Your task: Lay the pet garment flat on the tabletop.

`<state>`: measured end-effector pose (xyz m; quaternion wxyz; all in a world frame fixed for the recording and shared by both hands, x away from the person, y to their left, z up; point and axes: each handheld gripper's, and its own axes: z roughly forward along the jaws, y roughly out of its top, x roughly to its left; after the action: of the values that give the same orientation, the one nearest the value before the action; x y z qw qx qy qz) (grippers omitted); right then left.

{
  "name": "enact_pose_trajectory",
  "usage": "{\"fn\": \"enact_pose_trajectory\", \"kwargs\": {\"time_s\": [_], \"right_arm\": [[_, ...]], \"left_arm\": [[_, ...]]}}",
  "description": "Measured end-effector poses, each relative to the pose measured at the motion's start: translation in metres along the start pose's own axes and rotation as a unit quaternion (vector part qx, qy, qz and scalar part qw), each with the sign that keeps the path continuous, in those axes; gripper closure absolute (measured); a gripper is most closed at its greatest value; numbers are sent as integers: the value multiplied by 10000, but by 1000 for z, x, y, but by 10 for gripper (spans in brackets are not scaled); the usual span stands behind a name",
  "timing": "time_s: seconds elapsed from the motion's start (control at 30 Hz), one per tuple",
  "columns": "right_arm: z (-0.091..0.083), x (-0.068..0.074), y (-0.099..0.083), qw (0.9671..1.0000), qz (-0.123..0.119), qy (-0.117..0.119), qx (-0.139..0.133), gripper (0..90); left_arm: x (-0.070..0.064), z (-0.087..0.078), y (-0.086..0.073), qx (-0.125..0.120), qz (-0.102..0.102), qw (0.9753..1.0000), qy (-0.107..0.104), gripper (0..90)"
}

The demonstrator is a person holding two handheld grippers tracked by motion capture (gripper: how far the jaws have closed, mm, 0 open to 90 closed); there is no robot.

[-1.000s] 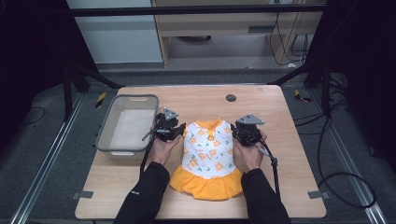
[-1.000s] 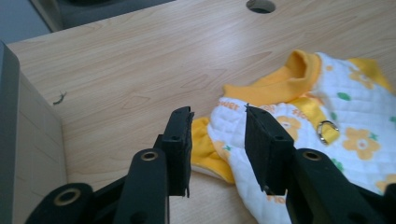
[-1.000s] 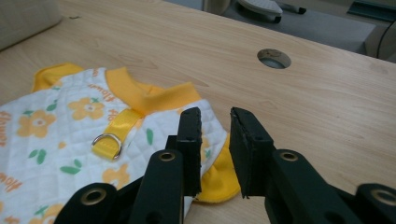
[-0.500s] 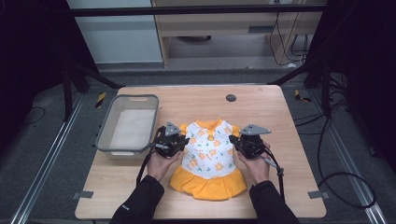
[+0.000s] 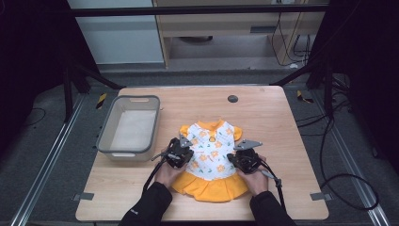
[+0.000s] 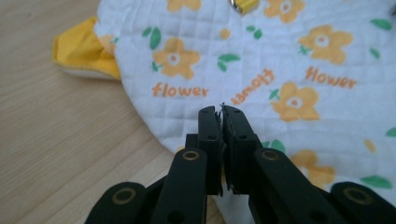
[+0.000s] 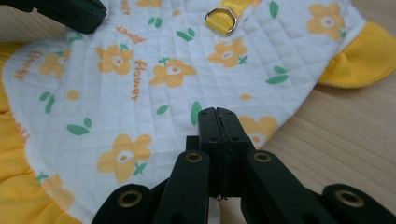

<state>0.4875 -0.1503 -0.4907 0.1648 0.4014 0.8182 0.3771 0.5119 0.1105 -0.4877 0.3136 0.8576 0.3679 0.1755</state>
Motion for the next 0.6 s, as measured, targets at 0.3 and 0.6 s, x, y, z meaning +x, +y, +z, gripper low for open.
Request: {"fn": "enact_pose_trajectory", "kwargs": {"time_s": [0.3, 0.6], "right_arm": [[15, -3, -2, 9999, 74, -40, 64, 895], [-11, 2, -4, 9998, 36, 110, -134, 893]], "left_arm": [[3, 4, -2, -13, -18, 9999, 153, 821], [-1, -30, -10, -288, -97, 9991, -301, 739]]}}
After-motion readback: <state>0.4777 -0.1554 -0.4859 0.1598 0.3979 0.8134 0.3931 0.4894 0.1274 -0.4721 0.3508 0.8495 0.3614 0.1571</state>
